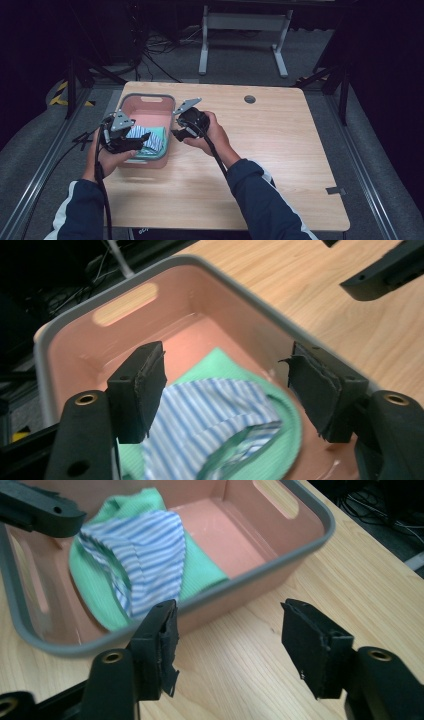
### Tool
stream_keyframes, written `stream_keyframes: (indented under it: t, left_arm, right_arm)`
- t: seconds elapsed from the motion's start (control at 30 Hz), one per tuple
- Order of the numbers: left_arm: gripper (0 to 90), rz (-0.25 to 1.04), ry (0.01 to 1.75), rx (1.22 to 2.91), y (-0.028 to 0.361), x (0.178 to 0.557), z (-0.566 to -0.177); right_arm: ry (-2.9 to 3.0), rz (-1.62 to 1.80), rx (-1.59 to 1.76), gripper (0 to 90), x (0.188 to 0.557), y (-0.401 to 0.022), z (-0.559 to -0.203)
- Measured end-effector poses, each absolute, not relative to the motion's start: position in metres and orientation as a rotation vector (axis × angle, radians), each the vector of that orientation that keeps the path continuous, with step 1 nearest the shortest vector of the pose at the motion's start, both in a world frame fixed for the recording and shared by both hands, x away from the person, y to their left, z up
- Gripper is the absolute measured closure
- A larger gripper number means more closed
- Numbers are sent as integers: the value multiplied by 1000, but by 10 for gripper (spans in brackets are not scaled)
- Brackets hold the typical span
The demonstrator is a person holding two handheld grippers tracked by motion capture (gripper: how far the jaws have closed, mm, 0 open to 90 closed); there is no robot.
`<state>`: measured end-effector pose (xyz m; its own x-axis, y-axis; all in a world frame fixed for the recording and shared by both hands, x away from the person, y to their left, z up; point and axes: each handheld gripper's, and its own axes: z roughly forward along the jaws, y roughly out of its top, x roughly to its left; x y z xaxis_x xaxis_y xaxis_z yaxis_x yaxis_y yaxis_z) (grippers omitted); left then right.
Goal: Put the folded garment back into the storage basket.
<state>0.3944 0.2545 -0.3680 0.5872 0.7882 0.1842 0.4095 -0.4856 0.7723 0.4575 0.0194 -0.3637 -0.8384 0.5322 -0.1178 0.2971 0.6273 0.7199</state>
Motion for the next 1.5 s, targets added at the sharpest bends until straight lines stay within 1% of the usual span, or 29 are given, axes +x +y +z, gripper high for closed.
stream_keyframes:
  t: [0.27, 0.4, 0.47, 0.6, 0.7, 1.13, 1.37, 1.5]
  left_arm:
    - [288, 676, 863, 2170, 227, 386, -368]
    - [276, 653, 845, 2183, 219, 384, -370]
    - [277, 651, 813, 2223, 211, 382, -371]
    - [266, 649, 784, 2248, 202, 380, -372]
    - [266, 628, 768, 2245, 197, 377, -373]
    - [256, 614, 697, 2284, 180, 368, -379]
    - [246, 561, 651, 2313, 170, 362, -391]
    - [233, 555, 635, 2335, 167, 361, -398]
  right_arm:
    - [2516, 994, 675, 370, 453, -8, -362]
    - [2511, 978, 672, 362, 450, -22, -361]
    - [2500, 969, 669, 360, 449, -29, -360]
    - [2492, 953, 666, 356, 446, -40, -359]
    - [2487, 944, 676, 354, 444, -50, -359]
    - [2444, 910, 704, 343, 431, -91, -362]
    - [2436, 899, 717, 336, 421, -110, -365]
    - [2430, 892, 736, 327, 414, -123, -370]
